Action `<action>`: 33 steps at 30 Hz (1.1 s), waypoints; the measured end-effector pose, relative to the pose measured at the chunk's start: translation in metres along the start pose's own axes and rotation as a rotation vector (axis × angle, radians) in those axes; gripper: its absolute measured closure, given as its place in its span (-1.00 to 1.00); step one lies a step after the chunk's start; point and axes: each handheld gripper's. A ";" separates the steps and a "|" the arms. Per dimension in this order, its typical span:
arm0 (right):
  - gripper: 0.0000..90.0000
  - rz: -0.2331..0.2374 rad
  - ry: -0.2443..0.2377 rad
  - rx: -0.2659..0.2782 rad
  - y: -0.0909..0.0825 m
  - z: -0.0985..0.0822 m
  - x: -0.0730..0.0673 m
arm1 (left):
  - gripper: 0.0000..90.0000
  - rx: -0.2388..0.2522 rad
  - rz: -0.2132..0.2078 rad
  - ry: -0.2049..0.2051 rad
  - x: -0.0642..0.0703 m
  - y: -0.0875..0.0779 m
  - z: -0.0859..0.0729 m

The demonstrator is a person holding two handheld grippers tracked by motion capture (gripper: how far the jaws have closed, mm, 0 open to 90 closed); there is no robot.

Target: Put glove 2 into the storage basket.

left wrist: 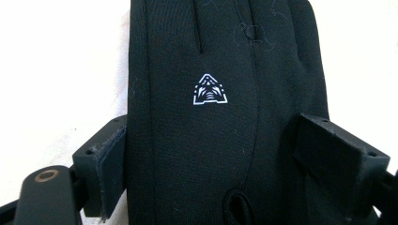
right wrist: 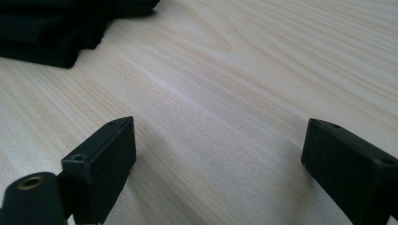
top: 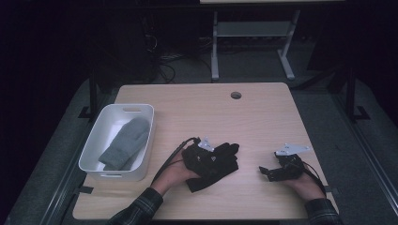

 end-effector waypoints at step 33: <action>-0.77 0.002 0.000 -0.003 0.001 0.000 0.000 | 0.51 -0.002 -0.120 -0.070 0.005 -0.031 0.022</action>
Point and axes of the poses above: each handheld gripper's, and its own axes: y roughly forward along the jaws, z roughly out of its top, x roughly to its right, and after that the axes turned 15 degrees about x, right-handed
